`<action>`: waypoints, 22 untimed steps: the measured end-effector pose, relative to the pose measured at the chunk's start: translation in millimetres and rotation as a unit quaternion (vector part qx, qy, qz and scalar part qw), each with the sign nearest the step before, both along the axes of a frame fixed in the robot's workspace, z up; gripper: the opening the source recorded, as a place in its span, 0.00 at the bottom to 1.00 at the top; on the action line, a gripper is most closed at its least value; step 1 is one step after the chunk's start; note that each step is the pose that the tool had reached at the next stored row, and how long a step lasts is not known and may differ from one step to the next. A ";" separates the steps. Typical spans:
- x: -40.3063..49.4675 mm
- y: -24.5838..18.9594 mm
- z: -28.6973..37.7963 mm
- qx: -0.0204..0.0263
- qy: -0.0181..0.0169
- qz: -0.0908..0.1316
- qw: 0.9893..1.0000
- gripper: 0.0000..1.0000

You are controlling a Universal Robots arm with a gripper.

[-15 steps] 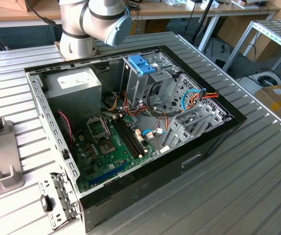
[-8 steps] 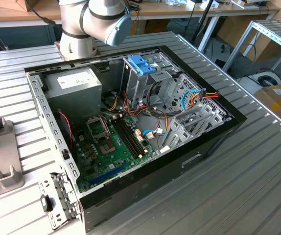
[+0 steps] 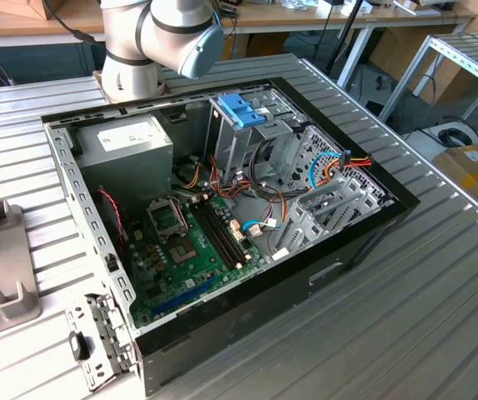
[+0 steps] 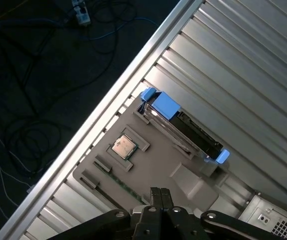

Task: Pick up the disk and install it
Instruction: 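Pick up the disk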

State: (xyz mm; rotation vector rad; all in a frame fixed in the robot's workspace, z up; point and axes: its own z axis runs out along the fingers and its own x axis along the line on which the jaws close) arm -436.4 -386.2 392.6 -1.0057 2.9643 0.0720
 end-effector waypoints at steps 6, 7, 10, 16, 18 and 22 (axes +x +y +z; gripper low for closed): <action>0.0 0.0 0.0 0.000 0.000 0.005 1.000 0.10; 0.0 0.0 0.0 0.000 0.000 0.005 1.000 0.10; 0.0 0.0 0.0 0.000 0.000 0.008 1.000 0.10; 0.0 0.0 0.0 0.000 0.000 0.014 1.000 0.10; 0.0 0.0 0.0 0.000 0.000 0.017 1.000 0.10; 0.0 0.0 0.0 0.000 0.000 0.020 1.000 0.10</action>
